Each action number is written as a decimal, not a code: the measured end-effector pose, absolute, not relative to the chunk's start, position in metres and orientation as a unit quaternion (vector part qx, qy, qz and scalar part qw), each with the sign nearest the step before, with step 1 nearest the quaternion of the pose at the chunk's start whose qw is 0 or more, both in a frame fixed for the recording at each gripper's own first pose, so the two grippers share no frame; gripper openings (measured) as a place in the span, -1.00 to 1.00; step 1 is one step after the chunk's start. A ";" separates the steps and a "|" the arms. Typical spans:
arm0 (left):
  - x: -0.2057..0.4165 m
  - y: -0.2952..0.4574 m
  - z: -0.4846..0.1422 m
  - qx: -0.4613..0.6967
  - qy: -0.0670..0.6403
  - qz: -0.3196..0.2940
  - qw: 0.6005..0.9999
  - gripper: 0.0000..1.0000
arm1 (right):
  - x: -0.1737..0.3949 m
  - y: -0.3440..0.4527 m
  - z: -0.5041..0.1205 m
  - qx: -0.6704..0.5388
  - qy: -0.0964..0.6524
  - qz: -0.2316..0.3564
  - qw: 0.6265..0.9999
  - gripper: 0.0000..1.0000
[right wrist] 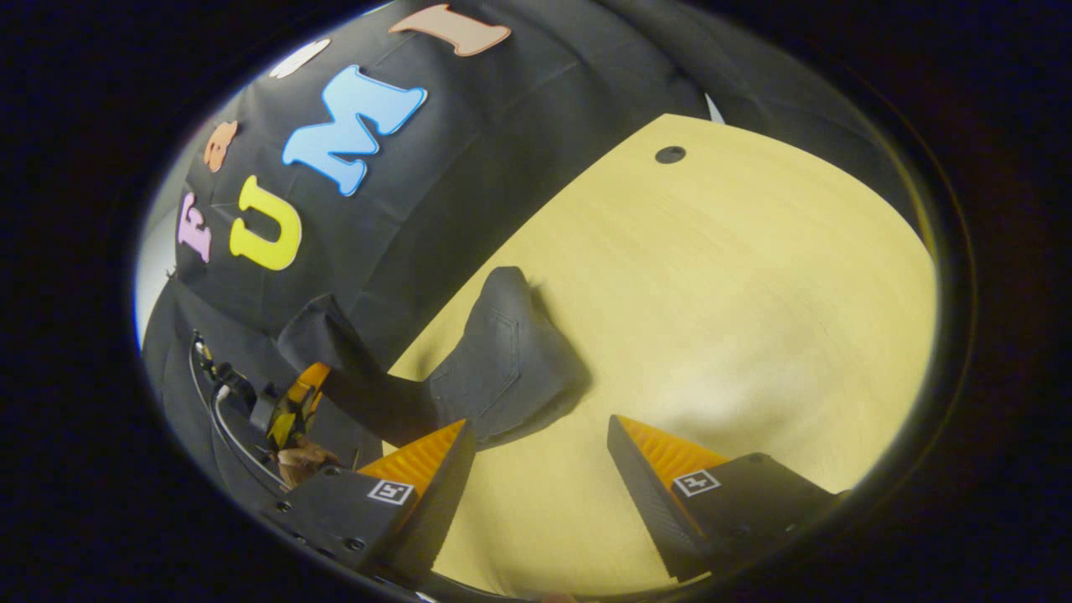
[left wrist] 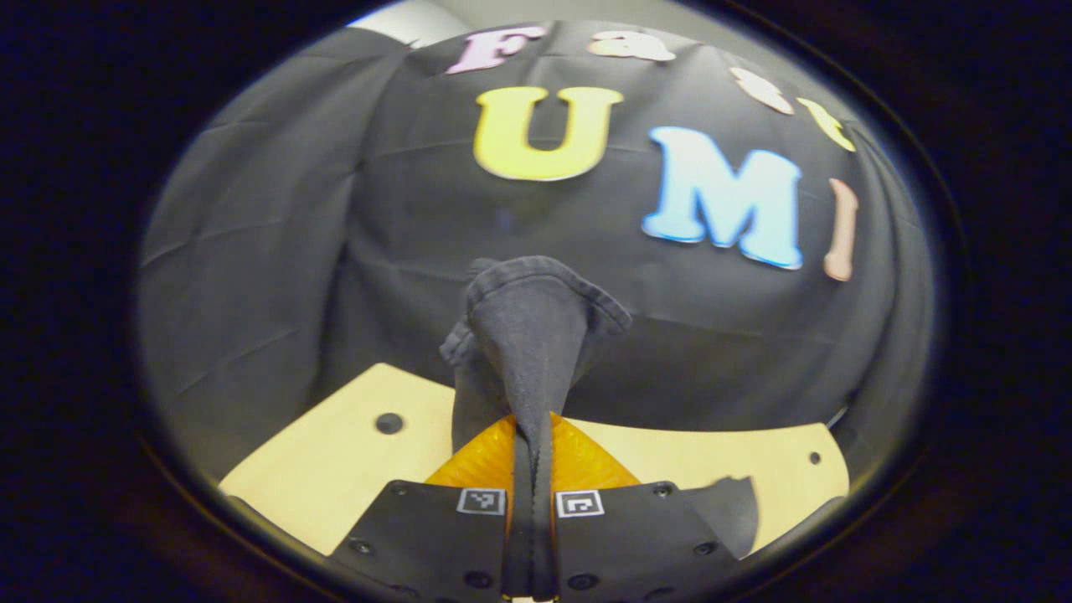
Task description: Grasp the waist and the cuffs of the jeans and fold them to make the two legs overlap; first hold the waist and fold one-third of the jeans toward the cuffs, then hold the cuffs and fold the remaining one-third in the same direction to finish folding.
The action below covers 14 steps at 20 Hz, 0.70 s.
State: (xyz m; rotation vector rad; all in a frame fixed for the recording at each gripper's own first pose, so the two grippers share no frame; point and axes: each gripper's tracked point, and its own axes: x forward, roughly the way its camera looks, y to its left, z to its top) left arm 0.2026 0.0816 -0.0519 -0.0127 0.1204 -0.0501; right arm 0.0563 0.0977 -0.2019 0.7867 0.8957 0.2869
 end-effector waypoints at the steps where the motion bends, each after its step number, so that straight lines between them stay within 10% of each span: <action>1: 0.170 0.062 -0.058 0.006 0.068 -0.055 0.996 -0.83 | 0.053 0.088 -0.201 0.375 0.417 0.125 0.819 0.91; 6: 0.045 0.055 -0.218 0.205 0.256 -0.119 0.937 -0.83 | 0.026 0.031 -0.198 0.401 0.394 0.072 0.824 0.91; 10: -0.012 0.130 -0.189 0.403 0.179 -0.095 0.893 -0.92 | 0.000 0.000 -0.199 0.412 0.384 0.042 0.825 0.92; 14: -0.032 0.149 -0.176 0.400 0.215 -0.102 0.885 -0.53 | -0.008 -0.001 -0.196 0.413 0.382 0.044 0.825 0.92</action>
